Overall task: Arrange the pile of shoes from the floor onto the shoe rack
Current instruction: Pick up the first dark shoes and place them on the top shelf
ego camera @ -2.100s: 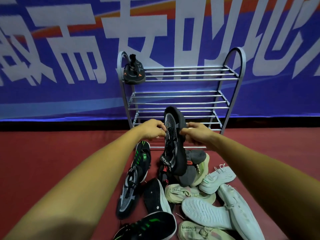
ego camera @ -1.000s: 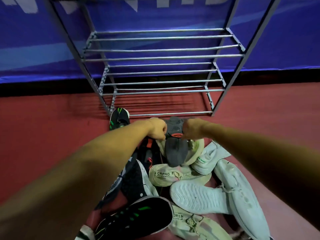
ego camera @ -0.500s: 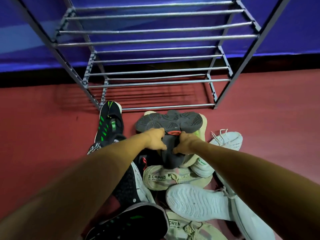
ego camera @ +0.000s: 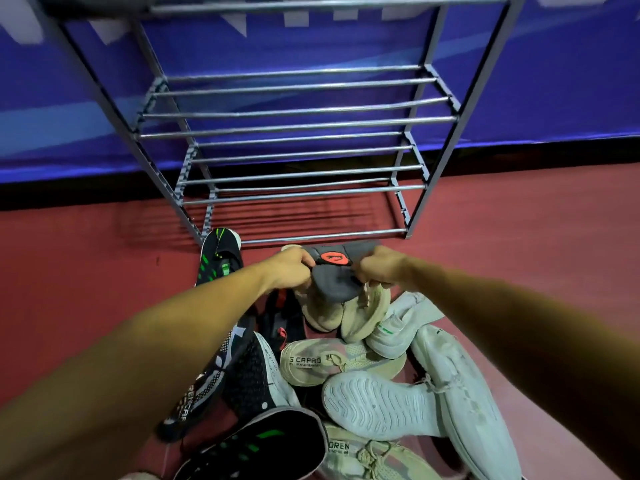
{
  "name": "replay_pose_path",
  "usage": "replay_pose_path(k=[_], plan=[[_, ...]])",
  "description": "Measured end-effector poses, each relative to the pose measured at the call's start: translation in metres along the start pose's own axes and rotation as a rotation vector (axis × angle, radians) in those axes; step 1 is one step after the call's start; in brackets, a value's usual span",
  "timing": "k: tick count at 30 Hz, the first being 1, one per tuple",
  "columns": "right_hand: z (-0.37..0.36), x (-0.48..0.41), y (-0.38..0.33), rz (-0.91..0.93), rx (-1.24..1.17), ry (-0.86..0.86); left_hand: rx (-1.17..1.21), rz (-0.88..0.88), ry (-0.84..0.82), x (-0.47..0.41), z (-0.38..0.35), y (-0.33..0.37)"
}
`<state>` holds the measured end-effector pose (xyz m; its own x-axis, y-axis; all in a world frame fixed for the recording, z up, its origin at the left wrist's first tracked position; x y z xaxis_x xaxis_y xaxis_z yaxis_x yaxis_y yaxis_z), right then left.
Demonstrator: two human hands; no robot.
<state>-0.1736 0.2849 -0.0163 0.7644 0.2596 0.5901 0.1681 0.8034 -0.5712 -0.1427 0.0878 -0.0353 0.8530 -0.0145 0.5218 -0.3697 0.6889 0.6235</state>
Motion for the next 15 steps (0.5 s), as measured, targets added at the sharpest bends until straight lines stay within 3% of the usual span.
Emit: replay_pose_path(k=[7,15], plan=[[0.041,0.051,-0.033,0.020,-0.223,0.069,0.086,-0.083,0.089,0.035,0.027,0.024],[0.072,0.100,-0.088,0.087,-0.519,0.206,0.206,-0.176,0.354,0.077,0.086,0.076]])
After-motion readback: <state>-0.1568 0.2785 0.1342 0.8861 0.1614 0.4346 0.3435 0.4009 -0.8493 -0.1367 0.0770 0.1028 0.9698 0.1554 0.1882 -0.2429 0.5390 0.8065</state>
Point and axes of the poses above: each hand's wrist, its own x-axis away from the middle knuckle, its own z-axis out of the back of the hand, y = z × x, the point moved 1 cm from there along -x, towards the middle knuckle, and after that the axes turned 2 degrees about y, right-handed, at the moved point
